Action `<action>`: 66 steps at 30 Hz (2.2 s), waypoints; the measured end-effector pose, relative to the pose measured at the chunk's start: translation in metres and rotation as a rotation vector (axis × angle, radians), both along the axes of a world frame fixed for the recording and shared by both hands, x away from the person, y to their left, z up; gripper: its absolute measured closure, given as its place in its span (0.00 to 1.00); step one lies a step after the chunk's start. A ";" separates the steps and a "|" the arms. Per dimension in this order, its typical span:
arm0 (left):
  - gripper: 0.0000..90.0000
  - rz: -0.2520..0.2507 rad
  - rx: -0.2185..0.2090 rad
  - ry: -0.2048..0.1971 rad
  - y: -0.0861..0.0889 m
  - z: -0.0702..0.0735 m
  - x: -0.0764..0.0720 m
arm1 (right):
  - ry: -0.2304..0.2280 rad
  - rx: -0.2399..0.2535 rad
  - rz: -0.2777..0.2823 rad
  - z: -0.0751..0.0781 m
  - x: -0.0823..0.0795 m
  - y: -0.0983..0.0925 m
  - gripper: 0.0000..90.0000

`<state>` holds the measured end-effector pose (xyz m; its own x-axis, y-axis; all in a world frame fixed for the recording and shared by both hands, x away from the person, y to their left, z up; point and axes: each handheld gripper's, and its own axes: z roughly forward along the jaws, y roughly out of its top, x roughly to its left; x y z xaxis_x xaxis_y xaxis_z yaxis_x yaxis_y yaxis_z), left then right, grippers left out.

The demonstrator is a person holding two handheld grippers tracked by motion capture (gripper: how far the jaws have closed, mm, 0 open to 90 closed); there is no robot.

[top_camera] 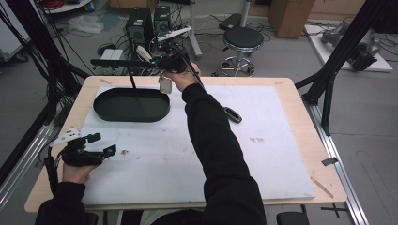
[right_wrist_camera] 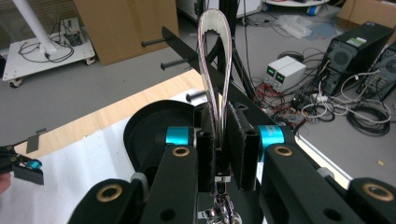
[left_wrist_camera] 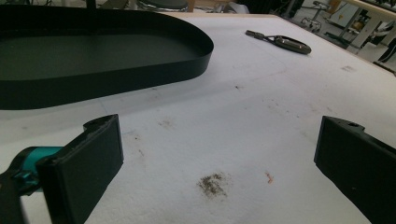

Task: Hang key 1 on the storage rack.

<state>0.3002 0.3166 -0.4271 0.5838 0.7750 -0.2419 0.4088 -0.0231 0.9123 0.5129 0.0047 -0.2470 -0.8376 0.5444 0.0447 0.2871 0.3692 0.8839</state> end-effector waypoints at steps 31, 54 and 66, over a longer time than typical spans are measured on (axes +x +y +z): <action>0.02 0.011 -0.007 -0.006 0.001 -0.001 0.003 | -0.002 -0.054 -0.011 -0.006 0.032 0.045 0.92; 0.02 0.004 -0.008 -0.003 0.000 -0.003 0.005 | -0.043 -0.041 -0.106 -0.015 0.048 0.043 0.91; 0.02 0.001 -0.003 -0.003 -0.001 -0.002 0.005 | -0.009 -0.008 -0.138 -0.011 0.044 0.036 0.48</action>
